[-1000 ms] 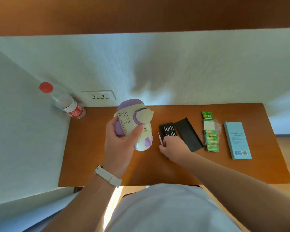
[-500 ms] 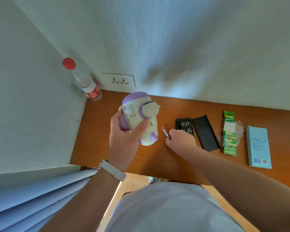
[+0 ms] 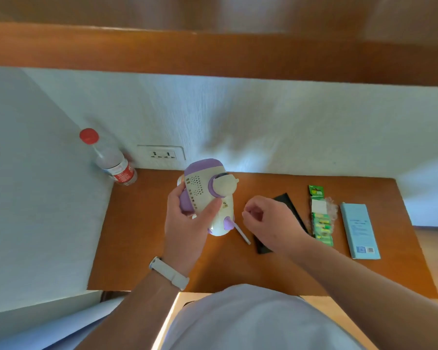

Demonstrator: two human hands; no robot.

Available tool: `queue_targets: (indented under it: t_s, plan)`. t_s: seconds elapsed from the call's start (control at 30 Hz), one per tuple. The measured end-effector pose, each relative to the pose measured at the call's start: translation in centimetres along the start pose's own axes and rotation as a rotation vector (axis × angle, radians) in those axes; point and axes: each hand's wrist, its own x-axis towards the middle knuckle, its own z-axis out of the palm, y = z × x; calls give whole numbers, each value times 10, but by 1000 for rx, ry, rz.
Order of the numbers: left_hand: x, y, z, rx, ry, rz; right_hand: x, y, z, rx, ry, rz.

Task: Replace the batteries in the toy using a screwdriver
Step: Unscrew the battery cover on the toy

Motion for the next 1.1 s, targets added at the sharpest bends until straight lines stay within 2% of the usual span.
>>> queue_targets:
  t_s: [0.17, 0.4, 0.6, 1.1]
  plan:
    - [-2, 10, 19, 10, -55, 88, -24, -28, -30, 41, 229, -199]
    - [-10, 25, 44, 68, -96, 212, -31, -35, -40, 224, 346, -98]
    - [-17, 28, 56, 91, -72, 250, -33, -29, -45, 370, 319, -20]
    - [-15, 33, 73, 97, -53, 235, -20, -21, -53, 326, 354, -32]
